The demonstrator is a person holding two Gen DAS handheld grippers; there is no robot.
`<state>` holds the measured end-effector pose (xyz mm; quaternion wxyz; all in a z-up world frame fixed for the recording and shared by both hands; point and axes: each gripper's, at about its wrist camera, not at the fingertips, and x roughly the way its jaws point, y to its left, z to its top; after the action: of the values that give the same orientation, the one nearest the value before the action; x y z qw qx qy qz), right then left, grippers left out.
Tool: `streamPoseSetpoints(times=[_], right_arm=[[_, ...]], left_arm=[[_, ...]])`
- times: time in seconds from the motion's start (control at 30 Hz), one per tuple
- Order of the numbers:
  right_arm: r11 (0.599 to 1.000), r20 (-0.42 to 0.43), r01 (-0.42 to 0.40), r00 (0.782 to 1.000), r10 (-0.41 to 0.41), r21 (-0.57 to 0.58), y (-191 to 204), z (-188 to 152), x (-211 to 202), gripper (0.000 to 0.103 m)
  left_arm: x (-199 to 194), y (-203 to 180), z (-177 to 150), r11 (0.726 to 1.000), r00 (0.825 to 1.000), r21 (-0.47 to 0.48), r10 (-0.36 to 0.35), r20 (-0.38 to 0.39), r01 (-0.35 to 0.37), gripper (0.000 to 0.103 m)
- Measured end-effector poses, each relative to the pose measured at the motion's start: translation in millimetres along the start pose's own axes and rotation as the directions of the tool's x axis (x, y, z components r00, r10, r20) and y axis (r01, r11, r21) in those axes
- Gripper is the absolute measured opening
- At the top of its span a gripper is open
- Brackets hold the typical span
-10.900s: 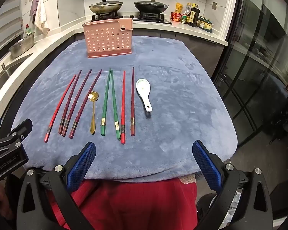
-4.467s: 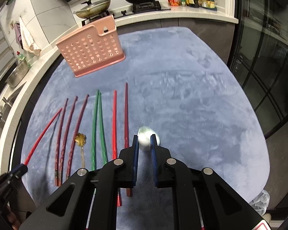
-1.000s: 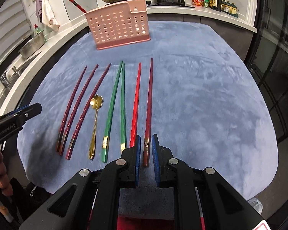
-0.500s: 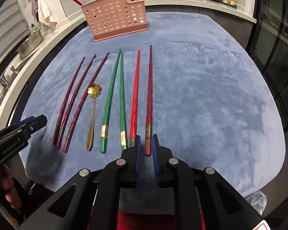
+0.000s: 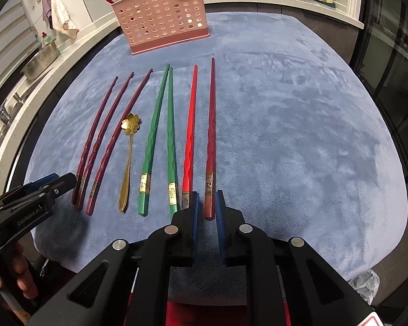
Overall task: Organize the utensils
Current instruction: 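Grasp a dark red chopstick with each tool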
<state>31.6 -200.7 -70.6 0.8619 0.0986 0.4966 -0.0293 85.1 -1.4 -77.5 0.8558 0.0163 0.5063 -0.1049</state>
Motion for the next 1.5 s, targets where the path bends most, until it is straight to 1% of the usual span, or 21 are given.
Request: streamPoseSetpoints(times=[0.23, 0.37, 0.57, 1.23, 1.37, 1.5], right_arm=[[1.000, -0.007, 0.000, 1.000, 0.000, -0.004, 1.0, 0.6, 3.3, 0.015], [1.000, -0.013, -0.002, 1.000, 0.002, -0.003, 0.9, 0.9, 5.2, 0.015], [1.000, -0.020, -0.003, 1.000, 0.003, 0.004, -0.3, 1.3, 7.3, 0.015], [1.000, -0.019, 0.004, 1.000, -0.004, -0.004, -2.3, 4.1, 17.3, 0.015], [1.000, -0.016, 0.005, 1.000, -0.006, -0.009, -3.1, 5.0, 18.7, 0.012], [1.000, -0.016, 0.002, 1.000, -0.002, -0.003, -3.5, 5.2, 18.4, 0.010]], left_arm=[[7.2, 4.0, 0.0, 1.000, 1.000, -0.014, 0.002, -0.024, -0.002, 0.042], [8.9, 3.7, -0.1, 1.000, 1.000, -0.010, 0.011, -0.025, -0.011, 0.042], [11.0, 4.5, 1.4, 1.000, 0.999, -0.010, 0.021, -0.028, -0.021, 0.039], [12.0, 5.1, 0.1, 1.000, 0.999, -0.010, 0.020, -0.026, -0.020, 0.039], [11.9, 4.8, -0.8, 1.000, 0.999, -0.009, 0.020, -0.026, -0.020, 0.038], [10.9, 4.6, -0.7, 1.000, 1.000, -0.007, 0.013, -0.025, -0.013, 0.031]])
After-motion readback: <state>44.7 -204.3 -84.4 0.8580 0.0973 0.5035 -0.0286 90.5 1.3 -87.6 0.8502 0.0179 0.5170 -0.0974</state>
